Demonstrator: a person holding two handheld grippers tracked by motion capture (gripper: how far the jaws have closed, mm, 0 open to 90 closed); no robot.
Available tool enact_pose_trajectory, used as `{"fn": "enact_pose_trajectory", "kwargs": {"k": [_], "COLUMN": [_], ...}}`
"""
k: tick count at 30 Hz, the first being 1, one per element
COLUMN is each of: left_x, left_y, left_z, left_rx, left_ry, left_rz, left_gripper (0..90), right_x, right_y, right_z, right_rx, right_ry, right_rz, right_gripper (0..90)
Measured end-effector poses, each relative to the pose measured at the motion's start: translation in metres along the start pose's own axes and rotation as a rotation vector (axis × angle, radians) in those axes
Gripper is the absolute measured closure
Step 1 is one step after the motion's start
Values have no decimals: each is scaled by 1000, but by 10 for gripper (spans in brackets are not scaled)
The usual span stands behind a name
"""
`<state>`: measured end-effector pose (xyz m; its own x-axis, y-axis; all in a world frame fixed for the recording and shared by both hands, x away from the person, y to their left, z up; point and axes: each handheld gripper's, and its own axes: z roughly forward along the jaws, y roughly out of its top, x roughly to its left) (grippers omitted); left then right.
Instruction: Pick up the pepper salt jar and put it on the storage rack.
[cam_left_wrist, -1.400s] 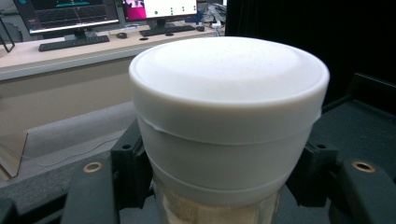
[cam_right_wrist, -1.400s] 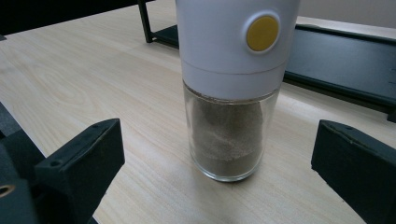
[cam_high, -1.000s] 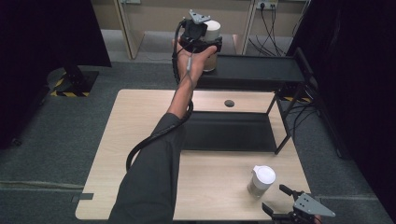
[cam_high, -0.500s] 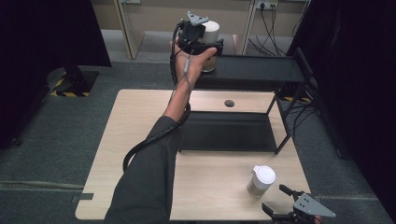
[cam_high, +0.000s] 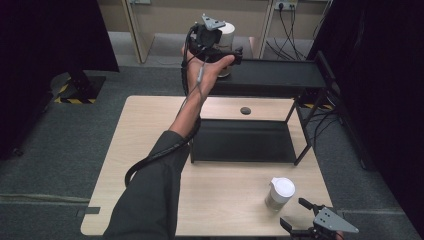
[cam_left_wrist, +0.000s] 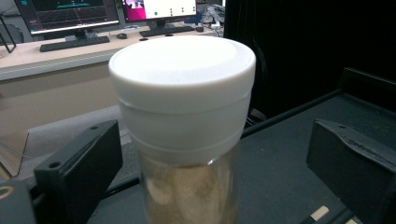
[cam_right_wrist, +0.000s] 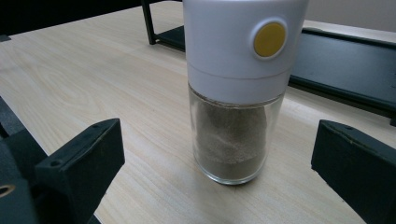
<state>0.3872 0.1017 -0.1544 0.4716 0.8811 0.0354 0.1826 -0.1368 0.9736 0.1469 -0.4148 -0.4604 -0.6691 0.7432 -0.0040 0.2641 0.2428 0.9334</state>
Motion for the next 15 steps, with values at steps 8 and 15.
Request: {"fn": "enact_pose_trajectory", "kwargs": {"k": [8,15], "left_x": [3,7], "left_y": [-11,-27], "left_z": [-16,-35], "left_rx": [-22,-48], "left_ry": [-15,-39], "left_rz": [-2,-10], "left_gripper": [31,32], "right_x": [0,1], "right_y": [0,0], "right_z": [0,0], "right_rx": [1,2], "right_ry": [-2,-1], "right_rz": [-1,-2], "right_gripper": [30,30]}}
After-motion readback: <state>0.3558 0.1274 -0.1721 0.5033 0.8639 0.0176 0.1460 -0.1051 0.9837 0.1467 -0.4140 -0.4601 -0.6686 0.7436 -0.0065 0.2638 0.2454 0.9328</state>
